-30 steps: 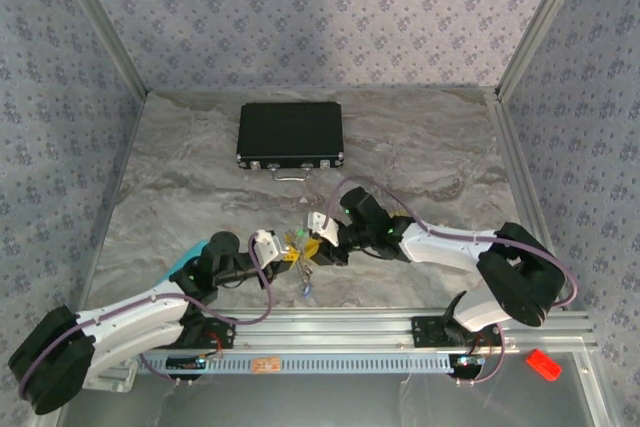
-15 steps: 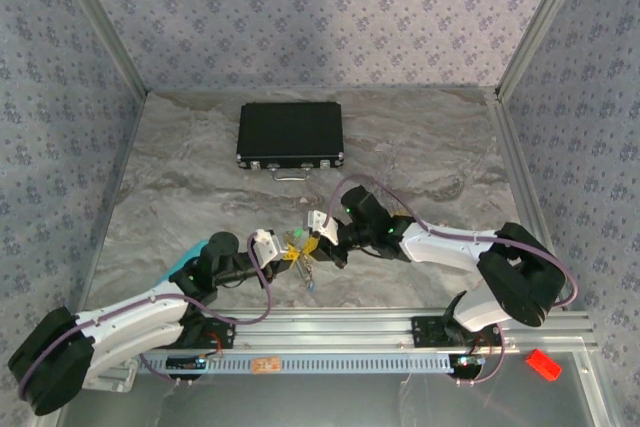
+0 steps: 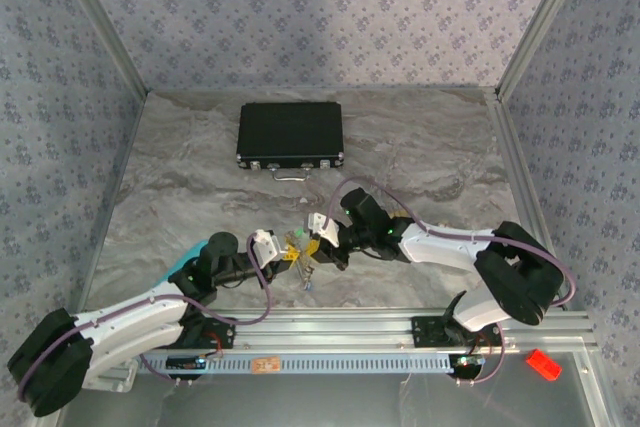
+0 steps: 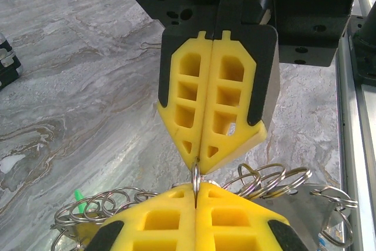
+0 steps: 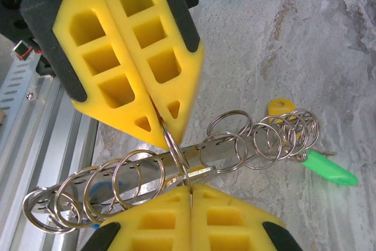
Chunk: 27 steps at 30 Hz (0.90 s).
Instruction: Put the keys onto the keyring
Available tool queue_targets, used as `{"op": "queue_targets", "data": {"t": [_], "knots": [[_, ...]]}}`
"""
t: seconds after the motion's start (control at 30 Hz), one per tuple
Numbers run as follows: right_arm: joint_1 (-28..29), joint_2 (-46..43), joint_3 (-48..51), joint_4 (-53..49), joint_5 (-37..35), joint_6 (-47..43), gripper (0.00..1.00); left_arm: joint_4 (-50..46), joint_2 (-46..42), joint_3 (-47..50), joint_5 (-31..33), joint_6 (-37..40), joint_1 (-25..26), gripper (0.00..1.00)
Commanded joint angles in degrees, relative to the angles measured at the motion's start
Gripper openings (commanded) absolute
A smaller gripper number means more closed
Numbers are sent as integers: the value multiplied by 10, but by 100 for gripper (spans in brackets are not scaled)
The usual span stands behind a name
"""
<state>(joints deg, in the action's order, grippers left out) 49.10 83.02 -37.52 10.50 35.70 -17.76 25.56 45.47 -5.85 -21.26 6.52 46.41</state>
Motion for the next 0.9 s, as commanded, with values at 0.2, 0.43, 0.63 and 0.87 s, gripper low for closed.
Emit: {"op": "queue_targets", "data": {"t": [0.2,0.43,0.63,0.87], "knots": [[10,45,-22,-39,-20,-9,0,41,-7,0,-22,-1,0,0],[10,23,-10,-20,-8,-5,14,33,-6,0,-19,6,1,0],[2,-14,10,-1,-6,-4,22,36,-3,2,-20,5,1,0],[3,-28,13,12,-8,-4,23,36,-3,1,-23,4,1,0]]}}
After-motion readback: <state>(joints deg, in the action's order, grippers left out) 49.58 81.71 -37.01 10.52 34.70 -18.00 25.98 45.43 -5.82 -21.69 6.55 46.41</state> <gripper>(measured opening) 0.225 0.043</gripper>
